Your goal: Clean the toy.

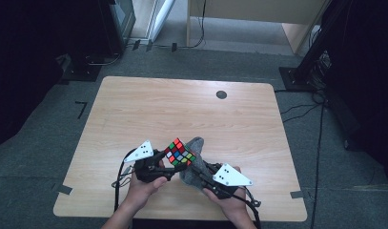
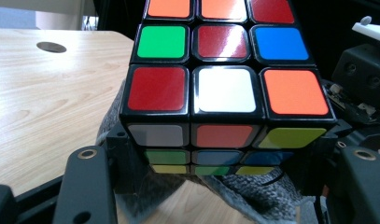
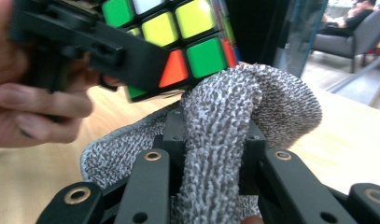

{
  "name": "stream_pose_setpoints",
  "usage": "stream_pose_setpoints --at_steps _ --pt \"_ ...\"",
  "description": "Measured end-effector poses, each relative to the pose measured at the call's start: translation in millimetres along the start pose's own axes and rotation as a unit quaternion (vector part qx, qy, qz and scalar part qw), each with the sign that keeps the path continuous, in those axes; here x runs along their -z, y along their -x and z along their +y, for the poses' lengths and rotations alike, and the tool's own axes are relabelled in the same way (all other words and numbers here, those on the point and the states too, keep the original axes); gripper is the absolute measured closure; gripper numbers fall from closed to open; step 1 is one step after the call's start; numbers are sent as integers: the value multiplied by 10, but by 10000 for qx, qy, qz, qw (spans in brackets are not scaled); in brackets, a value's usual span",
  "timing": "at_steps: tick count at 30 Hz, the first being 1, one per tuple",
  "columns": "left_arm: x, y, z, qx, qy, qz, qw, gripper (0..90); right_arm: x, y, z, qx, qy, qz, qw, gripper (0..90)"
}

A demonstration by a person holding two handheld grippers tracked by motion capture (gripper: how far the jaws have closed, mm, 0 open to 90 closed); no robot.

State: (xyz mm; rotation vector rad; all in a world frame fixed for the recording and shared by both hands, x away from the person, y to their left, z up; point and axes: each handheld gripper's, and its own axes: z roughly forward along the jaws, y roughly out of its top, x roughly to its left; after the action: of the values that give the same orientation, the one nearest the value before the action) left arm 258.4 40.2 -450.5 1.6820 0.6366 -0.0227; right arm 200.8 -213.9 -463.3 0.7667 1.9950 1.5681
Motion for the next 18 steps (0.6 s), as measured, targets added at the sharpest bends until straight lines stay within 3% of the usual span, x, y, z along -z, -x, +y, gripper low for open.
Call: stream_pose_setpoints --at_steps 6,8,11,13,18 --pt "17 -7 6 10 19 3 10000 347 -108 -214 -52 423 -281 452 9977 718" --pt "24 -9 10 20 38 8 10000 347 -92 -182 -35 435 -264 386 9980 718" --pt "15 -9 5 20 16 -20 10000 347 -12 -22 0 140 -57 121 9998 720" --pt "4 -12 2 129 45 -118 9998 347 7 -8 6 150 -39 88 9998 719" --pt "9 -29 -3 146 38 -100 9998 347 -103 -231 -54 519 -300 582 9965 715"
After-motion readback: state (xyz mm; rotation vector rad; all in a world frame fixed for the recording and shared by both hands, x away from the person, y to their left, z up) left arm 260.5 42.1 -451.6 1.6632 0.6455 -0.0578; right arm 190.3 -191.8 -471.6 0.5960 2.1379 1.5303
